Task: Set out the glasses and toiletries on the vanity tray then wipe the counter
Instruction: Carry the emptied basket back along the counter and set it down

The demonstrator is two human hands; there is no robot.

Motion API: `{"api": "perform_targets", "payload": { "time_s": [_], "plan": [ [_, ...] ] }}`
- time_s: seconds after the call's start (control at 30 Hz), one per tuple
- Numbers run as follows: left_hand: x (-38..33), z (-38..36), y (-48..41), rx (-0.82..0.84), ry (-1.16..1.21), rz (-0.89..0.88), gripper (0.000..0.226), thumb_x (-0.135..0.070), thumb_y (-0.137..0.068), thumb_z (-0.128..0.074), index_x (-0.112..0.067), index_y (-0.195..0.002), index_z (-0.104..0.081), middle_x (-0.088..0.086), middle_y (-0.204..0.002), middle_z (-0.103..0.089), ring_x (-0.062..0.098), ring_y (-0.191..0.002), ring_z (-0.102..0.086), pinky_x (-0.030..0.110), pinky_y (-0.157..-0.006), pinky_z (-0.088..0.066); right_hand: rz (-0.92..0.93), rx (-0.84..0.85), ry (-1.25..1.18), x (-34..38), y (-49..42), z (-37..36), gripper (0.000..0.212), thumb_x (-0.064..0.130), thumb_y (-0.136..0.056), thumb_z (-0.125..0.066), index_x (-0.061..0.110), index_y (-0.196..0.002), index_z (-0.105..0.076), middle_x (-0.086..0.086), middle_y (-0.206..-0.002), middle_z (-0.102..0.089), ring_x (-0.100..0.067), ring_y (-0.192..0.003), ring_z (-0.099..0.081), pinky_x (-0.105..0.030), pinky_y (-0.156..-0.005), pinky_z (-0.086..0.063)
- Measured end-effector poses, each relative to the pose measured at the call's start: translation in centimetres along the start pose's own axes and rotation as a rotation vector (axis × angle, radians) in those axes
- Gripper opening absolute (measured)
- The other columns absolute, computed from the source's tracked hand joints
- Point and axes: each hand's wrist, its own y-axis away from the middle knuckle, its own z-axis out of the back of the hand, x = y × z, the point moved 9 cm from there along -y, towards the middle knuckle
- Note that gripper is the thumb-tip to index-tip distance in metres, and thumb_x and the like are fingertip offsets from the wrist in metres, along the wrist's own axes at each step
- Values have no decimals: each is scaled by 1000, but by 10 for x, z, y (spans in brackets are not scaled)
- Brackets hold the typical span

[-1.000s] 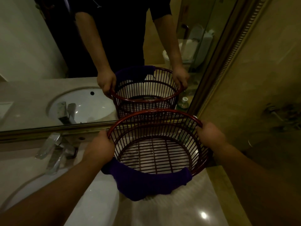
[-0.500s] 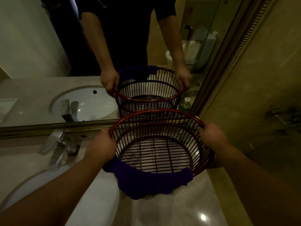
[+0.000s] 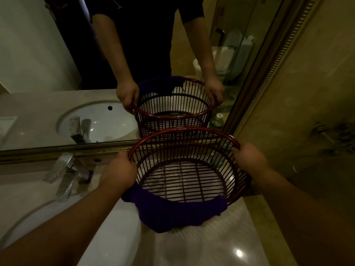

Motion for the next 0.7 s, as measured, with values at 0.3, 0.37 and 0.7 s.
{"api": "perform_targets", "payload": {
  "time_s": [0.3, 0.37, 0.7],
  "plan": [
    [-9, 7, 7, 12, -82, 2, 17, -25, -97, -49, -12, -109, -51, 12, -91, -60, 33, -84, -61, 45, -77, -52, -27, 8, 85, 0, 4, 3, 21, 32, -101, -52, 22, -118, -60, 3, -85, -60, -20, -81, -64, -33, -66, -50],
    [-10, 8, 9, 16, -82, -11, 21, -30, -98, -50, -13, -111, -49, 11, -91, -61, 32, -83, -61, 47, -78, -54, -29, -1, 100, 0, 4, 5, 18, 33, -101, -52, 23, -114, -59, 3, -82, -59, -16, -74, -60, -28, -58, -44],
    [-15, 14, 15, 69, -60, -37, 44, -53, -90, -63, -20, -111, -43, 4, -90, -58, 23, -80, -60, 41, -71, -53, 17, -46, 224, 10, 13, 14, 20, 35, -99, -53, 21, -111, -59, 5, -78, -53, -19, -75, -57, -30, -60, -42]
  ]
}}
